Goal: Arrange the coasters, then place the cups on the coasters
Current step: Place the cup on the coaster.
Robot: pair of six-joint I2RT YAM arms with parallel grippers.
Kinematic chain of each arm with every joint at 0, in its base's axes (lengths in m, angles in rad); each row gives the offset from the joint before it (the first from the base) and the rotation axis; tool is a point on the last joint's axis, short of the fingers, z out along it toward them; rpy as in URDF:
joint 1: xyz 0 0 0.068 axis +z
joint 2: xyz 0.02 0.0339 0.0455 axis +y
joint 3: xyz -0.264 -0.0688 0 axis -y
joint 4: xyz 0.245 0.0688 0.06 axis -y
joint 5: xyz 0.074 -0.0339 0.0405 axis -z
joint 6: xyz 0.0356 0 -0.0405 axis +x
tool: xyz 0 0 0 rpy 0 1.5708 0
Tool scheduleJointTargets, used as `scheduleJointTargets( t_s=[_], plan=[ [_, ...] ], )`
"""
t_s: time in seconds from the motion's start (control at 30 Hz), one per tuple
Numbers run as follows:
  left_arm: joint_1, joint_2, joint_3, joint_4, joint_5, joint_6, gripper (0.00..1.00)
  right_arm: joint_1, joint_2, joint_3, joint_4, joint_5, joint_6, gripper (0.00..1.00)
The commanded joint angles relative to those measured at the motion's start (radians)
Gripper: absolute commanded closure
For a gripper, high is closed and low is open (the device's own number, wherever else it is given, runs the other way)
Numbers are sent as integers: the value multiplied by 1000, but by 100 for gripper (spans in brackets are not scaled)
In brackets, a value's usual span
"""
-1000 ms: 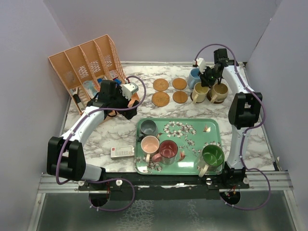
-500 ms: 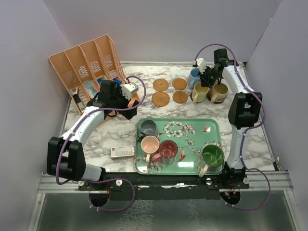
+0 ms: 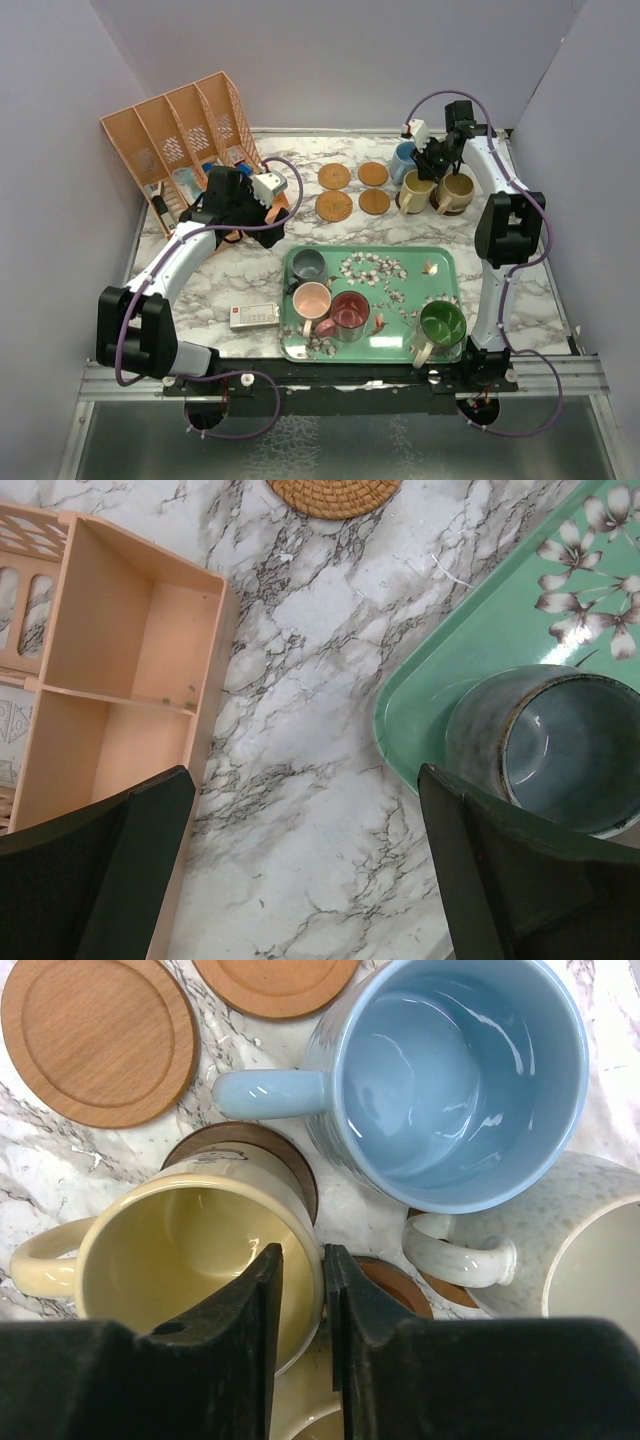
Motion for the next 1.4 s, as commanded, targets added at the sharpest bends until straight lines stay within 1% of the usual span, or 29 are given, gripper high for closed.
scheduleJointTargets(
  t_s=[0.0,0.27,0.5,0.67,0.77,0.9,1.0,1.13,1.37],
  plan=[
    [-1,-34,-10,16,24,9,1,-5,-14,16,30,-32,23,73],
    [-2,-48,-8,18,8,2,1,-5,-70,12,56,-33,43,60],
    [-2,-77,-13,22,3,2,1,-5,-164,-50,67,-53,54,49],
    [-2,-118,-21,24,10,12,1,-3,-259,-117,58,-77,59,40],
    [-2,-136,-13,25,5,11,1,1,-330,-168,32,-105,70,31],
    [-1,-138,18,2,16,8,1,28,-460,-301,40,-144,77,26],
    [-2,-132,41,-21,40,22,1,73,-568,-429,62,-171,95,25],
    [-2,-113,52,-34,76,47,1,168,-682,-568,80,-202,129,22],
    [-4,-60,46,-33,131,77,1,350,-803,-768,160,-203,190,22]
  ],
)
